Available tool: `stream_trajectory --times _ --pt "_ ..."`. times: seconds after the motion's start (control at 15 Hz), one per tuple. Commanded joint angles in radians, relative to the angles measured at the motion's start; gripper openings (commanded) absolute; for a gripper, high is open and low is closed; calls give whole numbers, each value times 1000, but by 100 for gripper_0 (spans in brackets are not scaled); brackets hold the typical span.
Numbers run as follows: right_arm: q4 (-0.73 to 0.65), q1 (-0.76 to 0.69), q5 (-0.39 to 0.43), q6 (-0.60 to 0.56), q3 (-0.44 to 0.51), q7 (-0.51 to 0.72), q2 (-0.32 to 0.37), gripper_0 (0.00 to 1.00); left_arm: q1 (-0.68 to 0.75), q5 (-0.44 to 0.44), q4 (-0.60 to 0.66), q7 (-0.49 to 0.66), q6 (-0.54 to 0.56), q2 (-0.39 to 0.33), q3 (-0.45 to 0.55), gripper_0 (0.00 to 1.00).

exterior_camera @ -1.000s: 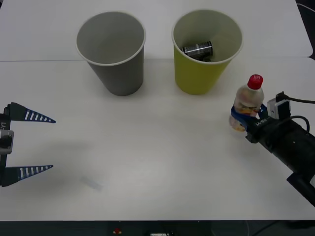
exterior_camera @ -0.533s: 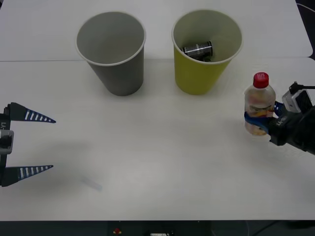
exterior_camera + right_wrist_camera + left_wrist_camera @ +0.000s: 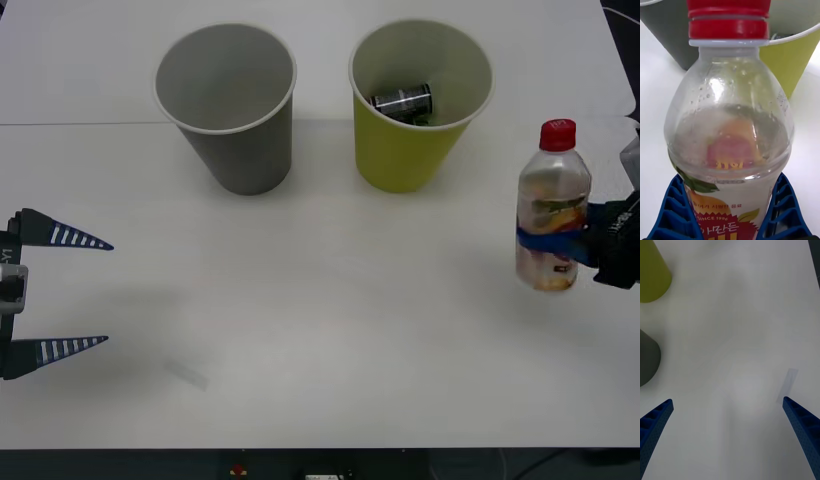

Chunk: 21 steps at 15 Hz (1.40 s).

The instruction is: Put the can into the green bin and the plastic bottle into the gray bin

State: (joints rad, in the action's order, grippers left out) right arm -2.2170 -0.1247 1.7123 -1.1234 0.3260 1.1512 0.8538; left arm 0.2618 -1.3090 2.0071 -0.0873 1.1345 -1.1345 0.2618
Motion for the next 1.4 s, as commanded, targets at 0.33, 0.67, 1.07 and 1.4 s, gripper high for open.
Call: stream_trajectory --times 0.33,0.67,1.07,1.4 --pt "-26 275 17 -254 21 214 4 0 0 0 0 0 0 0 0 100" --pt "99 626 -2 -368 -107 214 91 0 0 0 0 0 0 0 0 100" --pt "364 1053 9 -377 -409 214 88 0 0 0 0 0 0 0 0 100" --pt "622 1347 95 -377 -579 205 -108 0 0 0 0 0 0 0 0 100"
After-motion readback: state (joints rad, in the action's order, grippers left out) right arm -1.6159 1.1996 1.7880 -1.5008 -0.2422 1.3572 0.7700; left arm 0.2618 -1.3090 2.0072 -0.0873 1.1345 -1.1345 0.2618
